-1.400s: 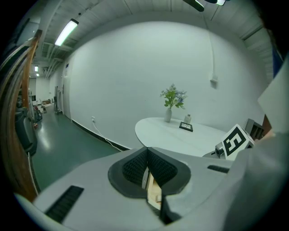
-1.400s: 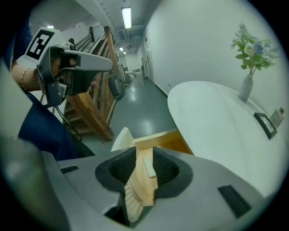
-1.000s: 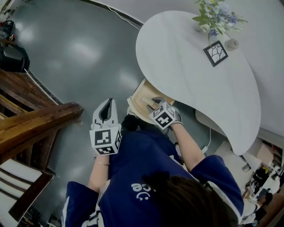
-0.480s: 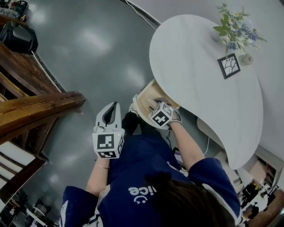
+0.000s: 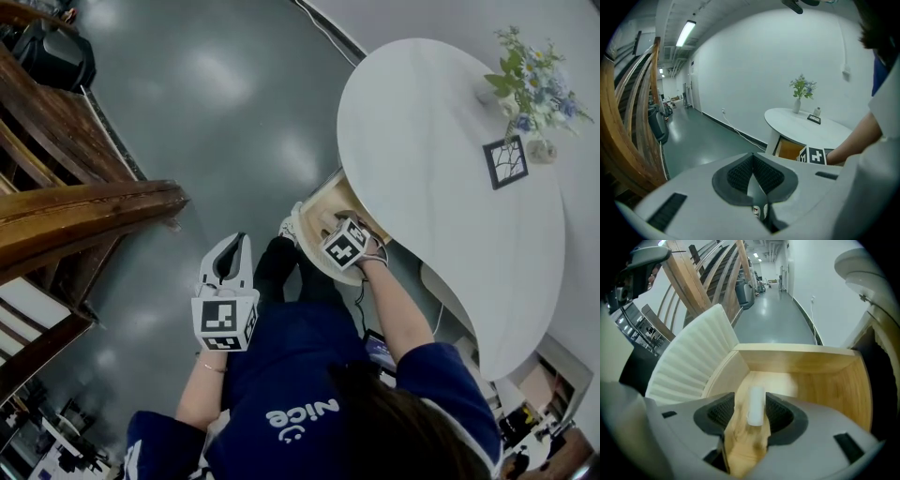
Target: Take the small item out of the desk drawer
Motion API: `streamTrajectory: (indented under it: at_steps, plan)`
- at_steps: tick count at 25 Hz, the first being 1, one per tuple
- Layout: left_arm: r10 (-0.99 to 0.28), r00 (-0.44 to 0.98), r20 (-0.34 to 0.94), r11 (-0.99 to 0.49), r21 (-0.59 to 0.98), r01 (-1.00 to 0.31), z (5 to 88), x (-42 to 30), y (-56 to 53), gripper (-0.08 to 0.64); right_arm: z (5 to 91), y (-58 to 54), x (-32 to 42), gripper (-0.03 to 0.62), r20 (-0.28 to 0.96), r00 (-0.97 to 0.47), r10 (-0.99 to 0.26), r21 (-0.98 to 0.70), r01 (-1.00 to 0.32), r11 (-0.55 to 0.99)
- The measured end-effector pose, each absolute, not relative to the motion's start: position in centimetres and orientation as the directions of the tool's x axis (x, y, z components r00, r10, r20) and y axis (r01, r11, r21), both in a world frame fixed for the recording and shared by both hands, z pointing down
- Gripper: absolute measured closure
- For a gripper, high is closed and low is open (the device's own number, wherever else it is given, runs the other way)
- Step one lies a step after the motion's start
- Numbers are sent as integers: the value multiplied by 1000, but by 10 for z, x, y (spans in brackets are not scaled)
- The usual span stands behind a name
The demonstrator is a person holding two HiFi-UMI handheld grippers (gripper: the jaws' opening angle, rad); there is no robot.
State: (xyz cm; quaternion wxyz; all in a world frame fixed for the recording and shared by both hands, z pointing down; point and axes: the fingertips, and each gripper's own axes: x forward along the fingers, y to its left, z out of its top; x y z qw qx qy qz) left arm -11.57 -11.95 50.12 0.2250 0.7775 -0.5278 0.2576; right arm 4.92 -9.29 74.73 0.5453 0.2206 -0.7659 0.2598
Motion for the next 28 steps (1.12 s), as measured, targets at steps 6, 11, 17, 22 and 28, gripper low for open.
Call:
streamTrajectory:
  at_steps: [6, 11, 17, 22, 28]
  plan:
    - [-688, 288, 666, -324, 74, -943, 511, -124, -107, 557, 769, -93, 48, 371, 959, -282, -30, -154, -607, 780]
    - [-678, 272, 683, -304, 77, -950, 519, -127, -99, 557, 783, -96, 51, 370, 966, -258, -10, -152, -600, 785]
    - [-668, 268, 694, -314, 64, -947, 526, -127, -95, 557, 798, -94, 56, 368, 972, -233, 15, -153, -587, 795]
    - [-658, 269, 703, -315, 67, -947, 530, -126, -92, 557, 806, -93, 58, 362, 974, -225, 27, -158, -587, 794]
    - [-654, 272, 706, -319, 69, -945, 531, -123, -88, 557, 816, -88, 64, 365, 979, -201, 25, -141, -587, 797]
